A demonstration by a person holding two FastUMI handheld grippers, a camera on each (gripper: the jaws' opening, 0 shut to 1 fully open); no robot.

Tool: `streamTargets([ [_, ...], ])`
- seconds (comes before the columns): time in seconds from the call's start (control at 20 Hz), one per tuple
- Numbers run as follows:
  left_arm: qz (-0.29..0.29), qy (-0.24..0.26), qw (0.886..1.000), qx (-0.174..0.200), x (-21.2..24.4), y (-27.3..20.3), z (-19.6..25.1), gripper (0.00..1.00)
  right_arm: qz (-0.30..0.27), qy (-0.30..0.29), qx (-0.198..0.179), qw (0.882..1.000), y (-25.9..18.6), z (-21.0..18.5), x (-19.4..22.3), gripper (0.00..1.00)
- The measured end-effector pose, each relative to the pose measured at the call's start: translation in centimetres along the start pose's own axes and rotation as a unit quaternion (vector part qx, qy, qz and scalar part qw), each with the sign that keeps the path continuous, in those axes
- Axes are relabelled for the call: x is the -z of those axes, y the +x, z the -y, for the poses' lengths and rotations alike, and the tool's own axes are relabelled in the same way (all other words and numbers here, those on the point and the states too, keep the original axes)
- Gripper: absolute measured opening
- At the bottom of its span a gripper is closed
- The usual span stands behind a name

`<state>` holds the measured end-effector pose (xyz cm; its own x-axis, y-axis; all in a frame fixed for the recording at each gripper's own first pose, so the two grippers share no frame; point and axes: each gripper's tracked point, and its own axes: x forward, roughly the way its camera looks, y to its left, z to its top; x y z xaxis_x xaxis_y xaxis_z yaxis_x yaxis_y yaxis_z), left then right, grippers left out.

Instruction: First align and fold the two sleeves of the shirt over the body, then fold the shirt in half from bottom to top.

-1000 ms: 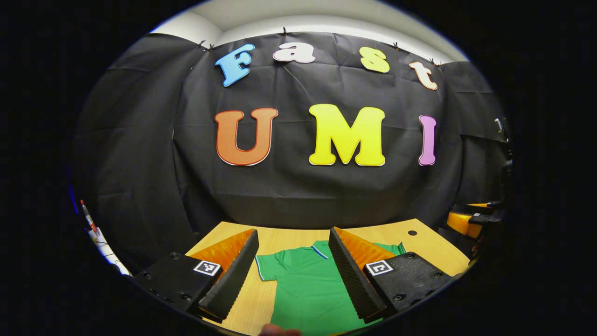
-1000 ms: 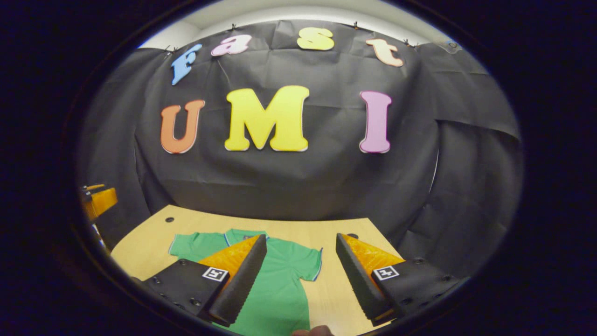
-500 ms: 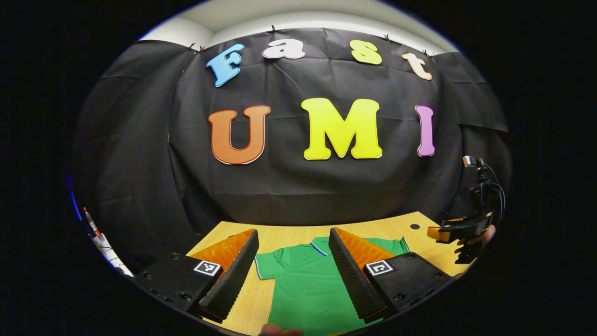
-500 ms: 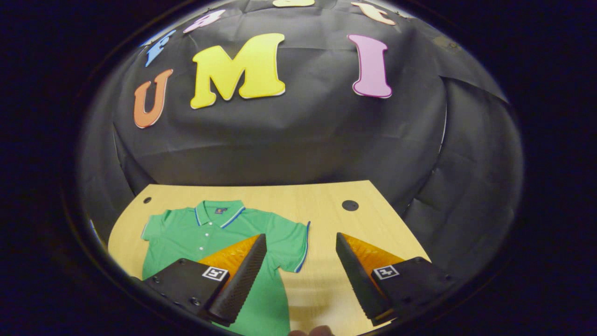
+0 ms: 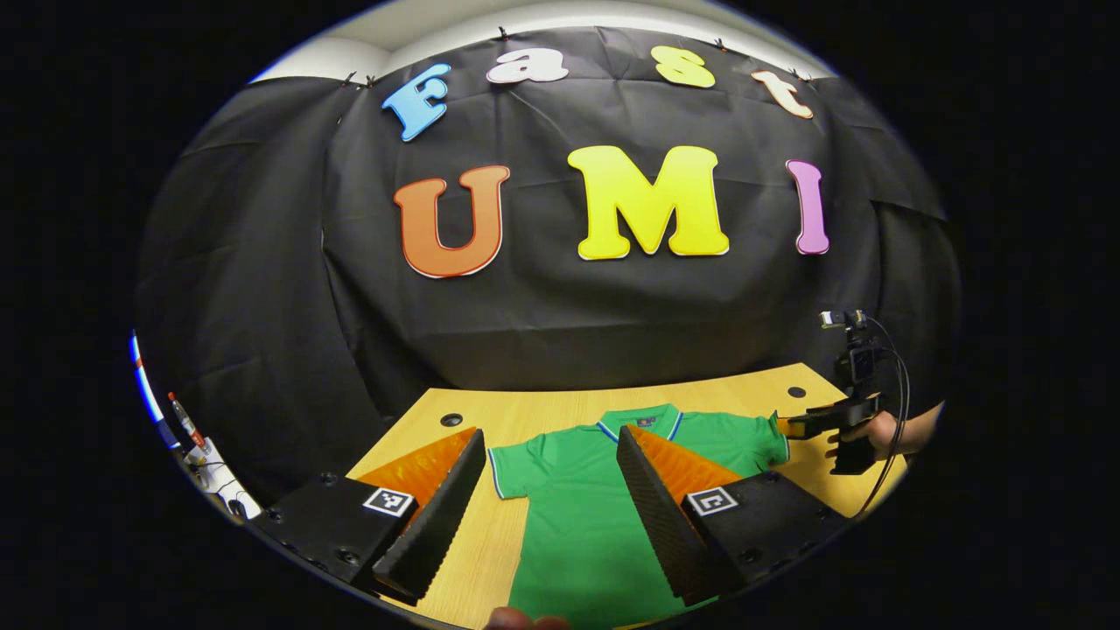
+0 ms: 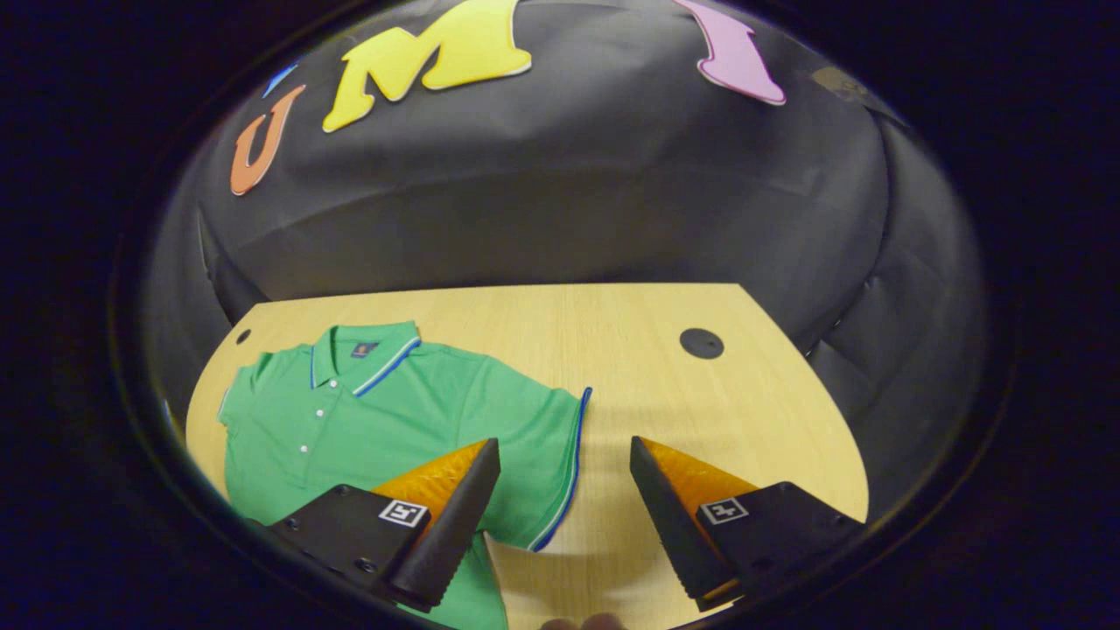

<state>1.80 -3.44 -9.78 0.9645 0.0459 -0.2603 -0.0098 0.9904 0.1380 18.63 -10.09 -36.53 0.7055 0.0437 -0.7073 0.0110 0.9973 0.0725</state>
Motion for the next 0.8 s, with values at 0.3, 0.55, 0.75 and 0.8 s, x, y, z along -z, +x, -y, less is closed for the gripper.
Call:
streamTargets([
  [0.3, -0.030, 0.012, 0.999, -0.013, 1.8, -0.1, -0.5, 0.98, -0.004, 0.033, 0.001, 0.999, 4.0, 0.1, 0.2, 0.95],
  [0.55, -0.039, 0.012, 0.999, -0.014, 2.3, -0.1, -0.5, 1.00, -0.019, 0.041, 0.025, 0.999, 5.2, 0.9, 0.6, 0.53],
  [0.75, -0.046, 0.007, 0.999, -0.017, 2.7, 0.0, -0.7, 1.00, -0.020, 0.016, 0.039, 0.999, 5.4, 1.4, 0.1, 0.28],
  [0.8, -0.048, 0.006, 0.999, -0.018, 2.8, 0.0, -0.8, 1.00, -0.019, 0.015, 0.039, 0.999, 5.2, 1.3, 0.3, 0.05],
])
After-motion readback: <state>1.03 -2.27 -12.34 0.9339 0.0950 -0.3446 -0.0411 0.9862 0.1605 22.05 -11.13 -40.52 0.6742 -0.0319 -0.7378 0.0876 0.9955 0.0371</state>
